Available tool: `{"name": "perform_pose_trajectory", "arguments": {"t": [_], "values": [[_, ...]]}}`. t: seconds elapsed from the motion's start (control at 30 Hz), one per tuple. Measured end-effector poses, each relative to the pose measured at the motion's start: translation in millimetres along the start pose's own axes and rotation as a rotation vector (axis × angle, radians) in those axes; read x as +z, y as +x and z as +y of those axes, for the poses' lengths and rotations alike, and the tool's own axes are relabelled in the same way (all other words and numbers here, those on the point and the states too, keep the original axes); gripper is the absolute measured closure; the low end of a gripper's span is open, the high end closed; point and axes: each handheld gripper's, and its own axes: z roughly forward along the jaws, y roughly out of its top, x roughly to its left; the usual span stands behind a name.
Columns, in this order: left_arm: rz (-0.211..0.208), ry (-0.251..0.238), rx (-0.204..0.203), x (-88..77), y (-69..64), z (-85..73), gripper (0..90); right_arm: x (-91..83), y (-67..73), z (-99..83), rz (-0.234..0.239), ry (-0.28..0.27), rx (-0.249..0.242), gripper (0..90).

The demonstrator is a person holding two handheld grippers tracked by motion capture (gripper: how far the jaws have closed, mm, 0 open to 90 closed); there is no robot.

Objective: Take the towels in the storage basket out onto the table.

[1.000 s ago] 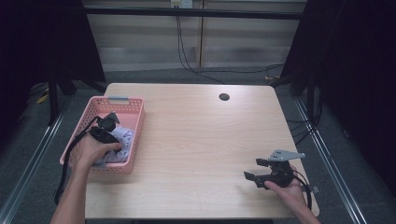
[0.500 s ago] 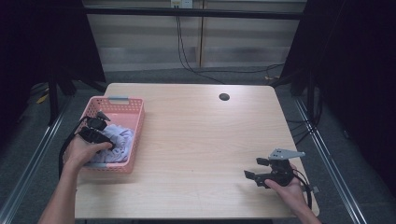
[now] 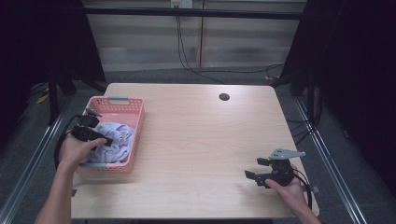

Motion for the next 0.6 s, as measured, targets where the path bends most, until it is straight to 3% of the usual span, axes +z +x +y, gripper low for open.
{"name": "perform_pose_trajectory", "arguments": {"t": [0.3, 0.47, 0.53, 0.6], "values": [[-0.078, -0.119, -0.043, -24.2, 8.6, -3.6, 59.9, -0.9, 1.3, -0.3, 0.005, 0.000, 0.000, 20.6], [-0.118, -0.161, -0.044, -35.1, 8.6, -2.3, 59.9, -0.5, 0.3, -0.2, 0.004, -0.001, 0.006, 20.5], [-0.108, -0.182, -0.053, -36.8, 6.9, -1.8, 59.9, -0.4, 0.3, -0.1, 0.002, -0.002, 0.006, 20.6], [-0.125, -0.194, -0.037, -40.8, 3.8, -0.5, 59.8, -0.3, 0.7, -0.2, 0.003, 0.000, 0.004, 20.6]]}}
